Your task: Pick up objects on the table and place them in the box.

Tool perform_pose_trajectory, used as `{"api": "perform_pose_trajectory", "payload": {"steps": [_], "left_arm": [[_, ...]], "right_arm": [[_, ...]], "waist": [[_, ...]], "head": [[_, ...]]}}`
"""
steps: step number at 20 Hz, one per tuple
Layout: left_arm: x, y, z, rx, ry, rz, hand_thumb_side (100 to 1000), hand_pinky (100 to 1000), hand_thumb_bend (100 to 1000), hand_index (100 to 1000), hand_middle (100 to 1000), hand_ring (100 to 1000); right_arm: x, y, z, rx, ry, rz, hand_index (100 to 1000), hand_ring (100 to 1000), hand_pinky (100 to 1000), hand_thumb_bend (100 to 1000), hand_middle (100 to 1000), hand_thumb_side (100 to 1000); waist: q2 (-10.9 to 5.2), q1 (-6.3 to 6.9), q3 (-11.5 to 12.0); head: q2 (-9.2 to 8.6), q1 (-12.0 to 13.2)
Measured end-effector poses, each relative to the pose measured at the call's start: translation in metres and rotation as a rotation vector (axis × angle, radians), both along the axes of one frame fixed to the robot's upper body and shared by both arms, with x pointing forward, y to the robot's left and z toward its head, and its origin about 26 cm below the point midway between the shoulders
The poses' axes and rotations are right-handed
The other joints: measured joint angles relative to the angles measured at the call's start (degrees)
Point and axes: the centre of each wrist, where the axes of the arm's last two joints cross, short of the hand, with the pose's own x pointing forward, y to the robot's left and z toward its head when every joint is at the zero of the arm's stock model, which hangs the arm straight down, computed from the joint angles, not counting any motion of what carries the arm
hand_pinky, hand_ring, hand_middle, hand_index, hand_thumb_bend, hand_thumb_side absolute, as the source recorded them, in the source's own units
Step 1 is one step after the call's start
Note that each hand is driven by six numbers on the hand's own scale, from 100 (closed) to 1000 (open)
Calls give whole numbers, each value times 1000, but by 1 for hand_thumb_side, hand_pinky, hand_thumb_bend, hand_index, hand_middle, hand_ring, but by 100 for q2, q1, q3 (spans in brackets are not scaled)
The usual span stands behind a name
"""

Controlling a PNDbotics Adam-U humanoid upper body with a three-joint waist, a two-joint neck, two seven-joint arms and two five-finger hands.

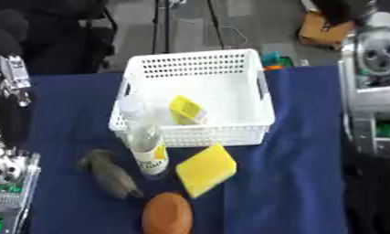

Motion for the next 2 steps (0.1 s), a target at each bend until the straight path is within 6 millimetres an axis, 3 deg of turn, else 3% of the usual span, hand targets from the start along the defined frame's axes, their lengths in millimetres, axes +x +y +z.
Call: {"api": "perform_pose_trajectory", "payload": {"steps": [2], "left_arm": [[0,3,-1,4,4,19,702,757,100,756,681,724]], "right_arm": [[-7,-12,-7,20,-19,-10,894,879,683,100,762,1000]], "waist": [[-45,87,-52]], "head": [[43,107]]}}
